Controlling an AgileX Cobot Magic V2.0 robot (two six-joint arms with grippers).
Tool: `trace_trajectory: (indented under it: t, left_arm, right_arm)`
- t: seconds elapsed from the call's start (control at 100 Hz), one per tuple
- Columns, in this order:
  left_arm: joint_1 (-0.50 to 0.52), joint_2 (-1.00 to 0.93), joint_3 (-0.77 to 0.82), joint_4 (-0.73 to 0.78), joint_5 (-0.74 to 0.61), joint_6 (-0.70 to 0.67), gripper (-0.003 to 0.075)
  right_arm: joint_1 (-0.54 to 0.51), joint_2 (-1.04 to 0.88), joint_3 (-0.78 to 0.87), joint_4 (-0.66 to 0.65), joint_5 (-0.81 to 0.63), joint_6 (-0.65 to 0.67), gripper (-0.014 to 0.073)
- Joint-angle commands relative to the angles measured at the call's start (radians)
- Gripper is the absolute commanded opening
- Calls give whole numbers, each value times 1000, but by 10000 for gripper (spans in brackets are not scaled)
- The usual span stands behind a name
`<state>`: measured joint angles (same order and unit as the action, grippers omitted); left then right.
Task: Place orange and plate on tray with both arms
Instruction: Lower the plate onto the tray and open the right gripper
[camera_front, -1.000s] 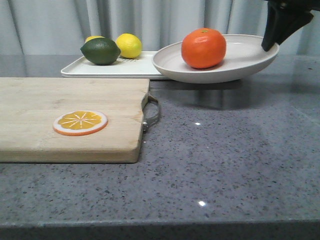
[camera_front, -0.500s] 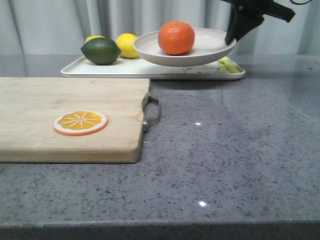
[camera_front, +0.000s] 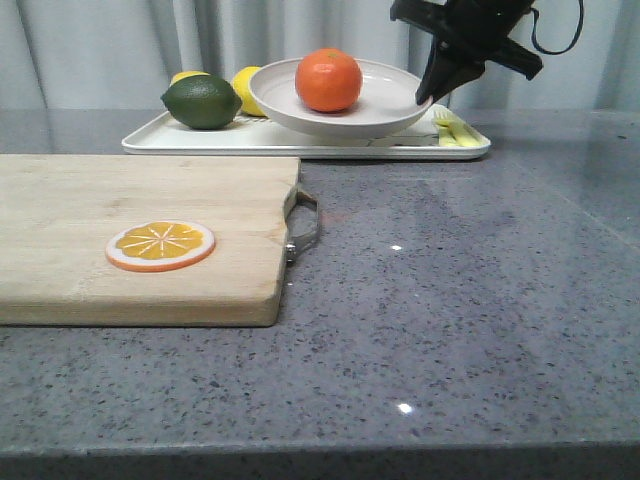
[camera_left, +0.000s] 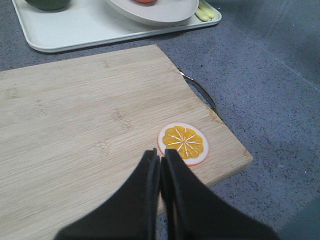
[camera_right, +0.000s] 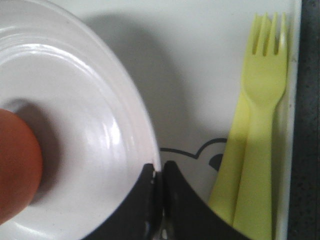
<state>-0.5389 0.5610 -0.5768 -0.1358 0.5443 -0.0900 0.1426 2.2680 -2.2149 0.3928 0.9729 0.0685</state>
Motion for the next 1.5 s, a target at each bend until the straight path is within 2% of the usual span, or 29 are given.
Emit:
trace_trajectory:
  t: [0.0, 0.7, 0.77, 0.92, 0.99, 1.49]
  left_arm:
    - [5, -1, -28, -13, -77, -9, -19]
    - [5, -1, -28, -13, -77, -9, -19]
    - [5, -1, -28, -13, -77, -9, -19]
    - [5, -1, -28, -13, -77, -9, -19]
    - [5, -1, -28, -13, -77, -9, -19]
    - [5, -1, -28, -13, -77, -9, -19]
  right_arm:
    - [-2, -58, -36, 43, -64, 5, -68]
    - [-3, -11, -66, 41, -114, 5, -64]
    - [-3, -8, -66, 41, -114, 5, -31]
    - [-4, -8, -66, 41, -121, 5, 148]
    - [-4, -8, -66, 42, -124, 5, 197]
    - [-5, -76, -68, 41, -34, -19, 190]
